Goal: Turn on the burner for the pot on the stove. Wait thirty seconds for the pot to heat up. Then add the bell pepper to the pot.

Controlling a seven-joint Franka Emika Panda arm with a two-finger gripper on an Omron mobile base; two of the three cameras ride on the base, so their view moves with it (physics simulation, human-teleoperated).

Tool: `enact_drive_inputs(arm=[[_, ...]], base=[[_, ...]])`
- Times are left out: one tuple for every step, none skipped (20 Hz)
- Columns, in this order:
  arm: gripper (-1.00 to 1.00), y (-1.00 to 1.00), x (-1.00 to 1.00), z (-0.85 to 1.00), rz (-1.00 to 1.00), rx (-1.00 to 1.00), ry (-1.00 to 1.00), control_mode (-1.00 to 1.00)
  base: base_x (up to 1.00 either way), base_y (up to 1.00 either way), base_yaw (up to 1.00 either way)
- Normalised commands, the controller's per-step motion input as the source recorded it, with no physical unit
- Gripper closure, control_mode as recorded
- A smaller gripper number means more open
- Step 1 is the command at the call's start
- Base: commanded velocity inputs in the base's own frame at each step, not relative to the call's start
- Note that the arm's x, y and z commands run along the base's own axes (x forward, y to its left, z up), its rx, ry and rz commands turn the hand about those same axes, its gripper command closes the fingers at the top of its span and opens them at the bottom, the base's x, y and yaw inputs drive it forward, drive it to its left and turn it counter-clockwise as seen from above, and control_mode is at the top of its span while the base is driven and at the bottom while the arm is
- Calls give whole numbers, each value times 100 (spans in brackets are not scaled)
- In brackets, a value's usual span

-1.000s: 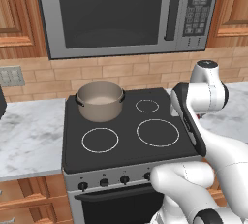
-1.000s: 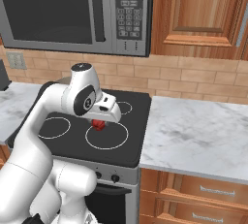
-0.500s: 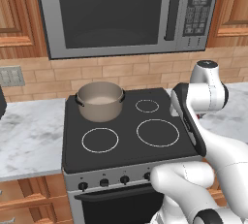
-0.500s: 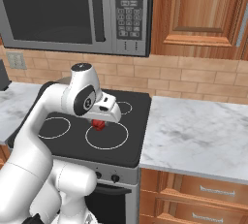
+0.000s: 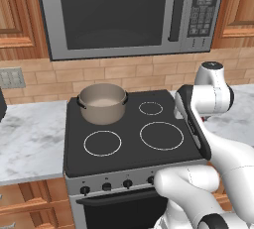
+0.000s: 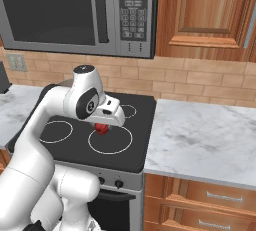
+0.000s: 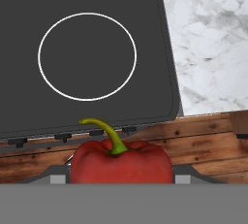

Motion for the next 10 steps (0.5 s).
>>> enact_drive_inputs(arm=[[100, 0, 0, 0, 0, 0, 0, -100], [100, 0, 0, 0, 0, 0, 0, -100], [100, 0, 0, 0, 0, 0, 0, -100], [100, 0, 0, 0, 0, 0, 0, -100], [100, 0, 0, 0, 0, 0, 0, -100], [100, 0, 0, 0, 0, 0, 0, -100], [100, 0, 0, 0, 0, 0, 0, -100], [100, 0, 0, 0, 0, 0, 0, -100], [100, 0, 0, 0, 0, 0, 0, -100], [100, 0, 0, 0, 0, 0, 0, -100]], base=[[0, 0, 0], [0, 0, 0], [0, 0, 0], [0, 0, 0], [0, 0, 0], [0, 0, 0], [0, 0, 0], [0, 0, 0], [0, 0, 0], [0, 0, 0]])
